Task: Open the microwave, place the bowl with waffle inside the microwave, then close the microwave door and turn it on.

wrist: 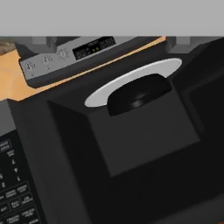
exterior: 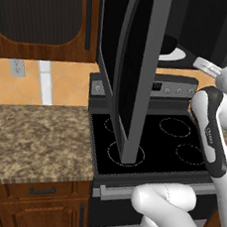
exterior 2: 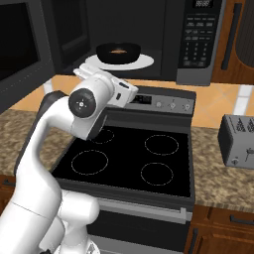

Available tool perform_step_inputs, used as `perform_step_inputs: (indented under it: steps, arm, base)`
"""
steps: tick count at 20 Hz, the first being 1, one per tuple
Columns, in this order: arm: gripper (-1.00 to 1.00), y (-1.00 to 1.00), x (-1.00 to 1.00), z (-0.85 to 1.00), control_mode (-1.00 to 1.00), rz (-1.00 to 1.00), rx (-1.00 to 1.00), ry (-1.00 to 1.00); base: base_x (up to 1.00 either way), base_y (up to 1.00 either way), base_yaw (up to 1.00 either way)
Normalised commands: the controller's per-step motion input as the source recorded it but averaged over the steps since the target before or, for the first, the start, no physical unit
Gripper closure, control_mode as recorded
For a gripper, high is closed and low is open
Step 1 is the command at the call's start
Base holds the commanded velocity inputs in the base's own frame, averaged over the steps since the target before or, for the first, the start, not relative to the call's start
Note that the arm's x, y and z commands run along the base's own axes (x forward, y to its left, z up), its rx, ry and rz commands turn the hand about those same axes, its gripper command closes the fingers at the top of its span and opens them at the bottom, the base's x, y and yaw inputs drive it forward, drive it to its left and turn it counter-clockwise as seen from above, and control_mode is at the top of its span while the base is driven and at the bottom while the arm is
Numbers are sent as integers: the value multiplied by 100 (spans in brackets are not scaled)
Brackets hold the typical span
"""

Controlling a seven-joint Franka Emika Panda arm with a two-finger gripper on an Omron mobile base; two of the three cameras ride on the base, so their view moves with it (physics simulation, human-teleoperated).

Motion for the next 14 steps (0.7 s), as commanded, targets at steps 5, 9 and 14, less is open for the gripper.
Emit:
perform_step_inputs:
  steps: [5,9,14]
  arm:
    - [-100,21,-19,-1,-100,0,-29,21]
    - [-100,0,-92,0,-100,0,-10,25]
    - [-100,0,-100,0,-100,-3,-5,20]
  base:
    - [0,0,0]
    - [0,0,0]
    - [0,0,0]
